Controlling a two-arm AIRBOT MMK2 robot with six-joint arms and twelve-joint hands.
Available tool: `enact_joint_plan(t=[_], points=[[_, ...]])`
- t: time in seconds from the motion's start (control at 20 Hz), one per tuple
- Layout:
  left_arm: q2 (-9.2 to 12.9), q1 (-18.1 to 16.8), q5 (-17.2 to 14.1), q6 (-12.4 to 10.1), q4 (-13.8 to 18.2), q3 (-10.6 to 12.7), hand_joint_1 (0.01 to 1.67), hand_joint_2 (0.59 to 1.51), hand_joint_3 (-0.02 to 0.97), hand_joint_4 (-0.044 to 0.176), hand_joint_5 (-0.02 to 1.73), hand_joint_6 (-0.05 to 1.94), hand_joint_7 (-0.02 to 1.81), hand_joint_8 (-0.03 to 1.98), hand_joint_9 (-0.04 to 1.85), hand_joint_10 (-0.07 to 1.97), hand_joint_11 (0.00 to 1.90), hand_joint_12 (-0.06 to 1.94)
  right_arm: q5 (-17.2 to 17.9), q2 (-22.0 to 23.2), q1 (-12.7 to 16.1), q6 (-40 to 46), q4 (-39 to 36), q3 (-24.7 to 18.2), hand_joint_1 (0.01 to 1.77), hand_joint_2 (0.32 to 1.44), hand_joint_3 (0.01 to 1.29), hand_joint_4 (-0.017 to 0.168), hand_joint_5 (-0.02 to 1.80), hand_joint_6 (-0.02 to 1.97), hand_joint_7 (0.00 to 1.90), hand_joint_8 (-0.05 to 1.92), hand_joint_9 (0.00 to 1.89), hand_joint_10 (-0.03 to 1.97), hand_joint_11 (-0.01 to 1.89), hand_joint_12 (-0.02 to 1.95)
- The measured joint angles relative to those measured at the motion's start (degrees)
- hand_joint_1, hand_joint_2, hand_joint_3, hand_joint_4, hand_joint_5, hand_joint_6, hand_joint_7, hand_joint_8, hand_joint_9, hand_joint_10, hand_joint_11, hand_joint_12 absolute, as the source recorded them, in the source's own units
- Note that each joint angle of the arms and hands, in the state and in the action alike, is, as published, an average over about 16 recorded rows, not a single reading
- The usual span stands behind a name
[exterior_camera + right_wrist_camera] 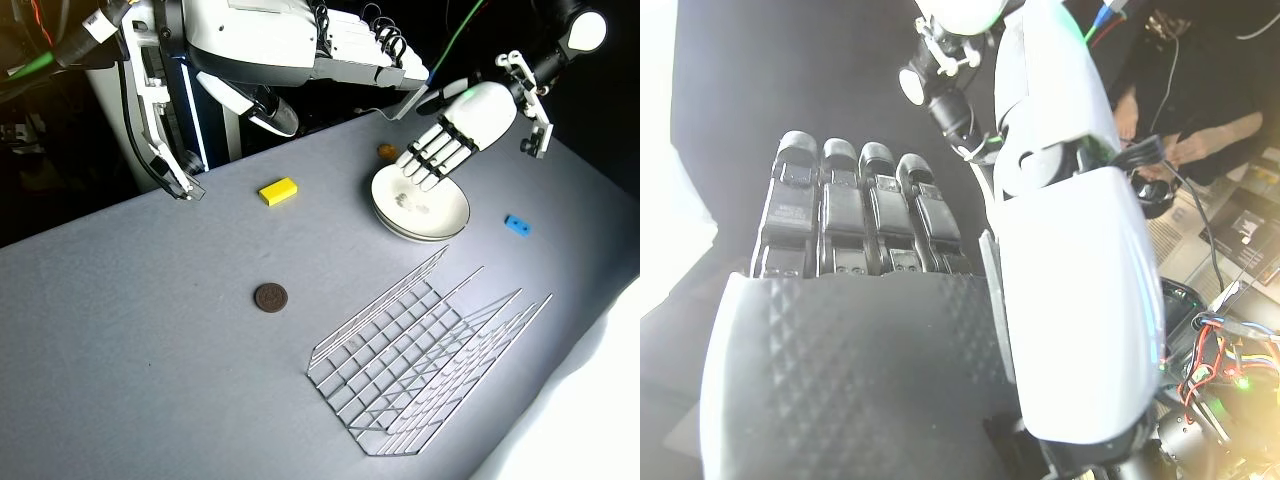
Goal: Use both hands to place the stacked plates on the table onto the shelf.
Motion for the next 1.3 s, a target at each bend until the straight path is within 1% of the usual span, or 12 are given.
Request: enact_joint_plan(t=[0.35, 0.5, 0.65, 1.0, 1.15, 1.3], points=[[-2.65, 3.58, 0.40, 1.29, -1.52, 5.23, 0.02, 1.070, 0.033, -0.006, 0.02, -0.01, 0.01, -0.01, 0.02, 0.00, 0.02, -0.01, 0.24, 0.00, -0.40, 0.01, -0.96, -0.17, 1.19, 1.04, 0.01, -0.001, 0.02, 0.02, 0.02, 0.01, 0.02, 0.01, 0.02, -0.01], [-3.50, 4.50, 0.53, 1.67, -1.83, 6.99, 0.02, 1.071, 0.033, -0.006, 0.02, -0.01, 0.01, -0.01, 0.02, 0.00, 0.02, -0.01, 0.38, -0.01, -0.63, 0.01, -1.66, -0.25, 1.17, 1.04, 0.01, -0.001, 0.02, 0.02, 0.02, 0.01, 0.01, 0.01, 0.02, -0.01], [-4.10, 5.27, 0.62, 2.10, -2.14, 8.26, 0.02, 1.072, 0.033, -0.006, 0.02, -0.01, 0.01, -0.01, 0.02, 0.00, 0.02, -0.01, 0.52, -0.02, -0.94, 0.01, -2.45, -0.32, 1.15, 1.05, 0.01, -0.001, 0.01, 0.02, 0.02, 0.01, 0.01, 0.01, 0.02, -0.01], [-4.88, 6.96, 0.55, 3.26, -2.45, 9.72, 0.02, 1.074, 0.033, -0.001, 0.01, -0.01, 0.00, -0.01, 0.02, 0.00, 0.02, -0.02, 0.82, -0.20, -2.08, -0.25, -4.07, -0.38, 1.16, 1.04, 0.01, -0.001, 0.01, 0.02, 0.02, 0.01, 0.01, 0.01, 0.02, -0.01], [-5.16, 7.43, 0.59, 3.64, -2.68, 9.82, 0.02, 1.075, 0.033, 0.001, 0.01, -0.01, 0.00, -0.01, 0.01, 0.00, 0.02, -0.02, 0.90, -0.45, -2.97, -1.06, -4.63, -0.38, 1.17, 1.04, 0.01, -0.001, 0.01, 0.02, 0.02, 0.01, 0.01, 0.01, 0.02, -0.01], [-5.48, 7.67, 0.77, 3.80, -2.97, 9.35, 0.02, 1.079, 0.034, 0.003, 0.01, 0.00, -0.01, -0.01, 0.01, 0.00, 0.02, -0.02, 0.89, -0.87, -4.02, -2.24, -5.00, -0.38, 1.18, 1.04, 0.01, -0.001, 0.01, 0.02, 0.02, 0.01, 0.01, 0.01, 0.02, -0.01]])
